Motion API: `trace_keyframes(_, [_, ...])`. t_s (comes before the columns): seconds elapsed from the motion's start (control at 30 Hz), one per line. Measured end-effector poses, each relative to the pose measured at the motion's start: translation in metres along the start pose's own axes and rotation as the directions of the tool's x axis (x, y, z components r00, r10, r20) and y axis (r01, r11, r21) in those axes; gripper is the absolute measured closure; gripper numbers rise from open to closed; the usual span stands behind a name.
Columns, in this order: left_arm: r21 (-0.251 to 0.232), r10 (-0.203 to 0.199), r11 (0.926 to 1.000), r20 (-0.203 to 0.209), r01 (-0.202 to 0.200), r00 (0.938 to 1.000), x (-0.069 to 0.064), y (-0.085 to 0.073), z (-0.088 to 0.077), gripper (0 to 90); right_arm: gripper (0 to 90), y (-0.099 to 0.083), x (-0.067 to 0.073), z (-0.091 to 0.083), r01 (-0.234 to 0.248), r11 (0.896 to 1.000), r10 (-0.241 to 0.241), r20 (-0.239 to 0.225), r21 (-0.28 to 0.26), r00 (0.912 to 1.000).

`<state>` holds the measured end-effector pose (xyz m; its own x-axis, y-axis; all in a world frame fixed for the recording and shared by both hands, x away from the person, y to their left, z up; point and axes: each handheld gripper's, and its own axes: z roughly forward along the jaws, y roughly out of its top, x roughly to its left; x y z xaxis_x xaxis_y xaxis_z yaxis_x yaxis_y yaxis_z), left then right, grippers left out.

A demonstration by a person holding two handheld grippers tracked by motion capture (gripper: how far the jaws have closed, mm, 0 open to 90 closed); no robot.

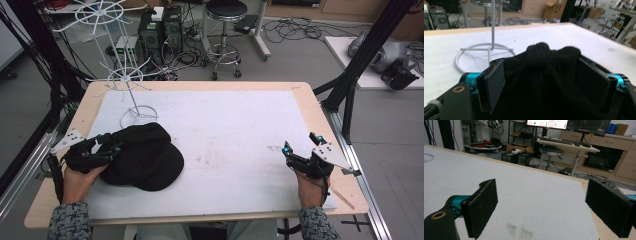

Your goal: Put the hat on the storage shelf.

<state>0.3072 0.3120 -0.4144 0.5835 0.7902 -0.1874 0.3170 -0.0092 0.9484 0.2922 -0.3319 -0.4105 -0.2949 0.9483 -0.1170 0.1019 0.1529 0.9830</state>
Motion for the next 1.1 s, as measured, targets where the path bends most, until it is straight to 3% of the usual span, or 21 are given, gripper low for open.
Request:
trace_keyframes(0.13, [0.000, -0.010, 1.0000, 0.012, 0.010, 0.9999, 0.002, 0.000, 0.000, 30.3, 9.9, 0.000, -0.001, -0.001, 0.000, 1.000, 0.000, 0.001, 0.003, 1.0000])
trace_keyframes(0.37, [0.031, -0.007, 0.9995, 0.041, 0.006, 0.9991, 0.004, -0.001, 0.001, 53.7, 9.9, -0.001, -0.003, -0.005, 0.000, 1.000, 0.000, 0.013, 0.005, 0.9999])
trace_keyframes(0.47, [0.035, 0.011, 0.9993, 0.042, -0.012, 0.9991, 0.002, 0.000, 0.001, 63.8, 9.9, -0.001, -0.003, -0.007, 0.002, 1.000, -0.002, 0.016, 0.004, 0.9999])
trace_keyframes(0.53, [0.026, 0.037, 0.9989, 0.045, -0.039, 0.9983, -0.001, 0.003, -0.001, 66.9, 9.9, -0.001, -0.004, -0.008, 0.001, 1.000, -0.001, 0.017, 0.005, 0.9999])
trace_keyframes(0.57, [0.017, 0.076, 0.9969, 0.043, -0.077, 0.9961, -0.005, 0.008, -0.002, 67.9, 9.9, -0.001, -0.004, -0.009, 0.001, 1.000, -0.001, 0.021, 0.004, 0.9998])
trace_keyframes(0.6, [0.017, 0.076, 0.9969, 0.043, -0.077, 0.9961, -0.005, 0.008, -0.002, 68.7, 10.0, -0.001, -0.005, -0.010, -0.001, 1.000, 0.001, 0.022, 0.005, 0.9998])
trace_keyframes(0.7, [0.001, 0.129, 0.9917, 0.061, -0.129, 0.9898, -0.010, 0.017, -0.006, 69.8, 9.9, -0.002, -0.006, -0.013, -0.001, 1.000, 0.001, 0.028, 0.004, 0.9996])
trace_keyframes(0.73, [-0.012, 0.155, 0.9879, 0.074, -0.155, 0.9852, -0.013, 0.023, -0.008, 70.0, 9.9, -0.002, -0.007, -0.014, -0.003, 1.000, 0.003, 0.031, 0.003, 0.9995])
trace_keyframes(0.87, [-0.031, 0.203, 0.9791, 0.094, -0.201, 0.9747, -0.020, 0.033, -0.013, 70.6, 9.9, -0.003, -0.009, -0.017, -0.011, 1.000, 0.011, 0.038, 0.004, 0.9992])
trace_keyframes(0.9, [-0.031, 0.203, 0.9791, 0.094, -0.201, 0.9747, -0.020, 0.033, -0.013, 70.7, 10.0, -0.003, -0.010, -0.018, -0.015, 1.000, 0.015, 0.041, 0.001, 0.9991])
trace_keyframes(1.1, [-0.078, 0.251, 0.9672, 0.140, -0.242, 0.9579, -0.024, 0.055, -0.025, 71.0, 9.9, -0.003, -0.011, -0.020, -0.009, 1.000, 0.009, 0.045, 0.001, 0.9989])
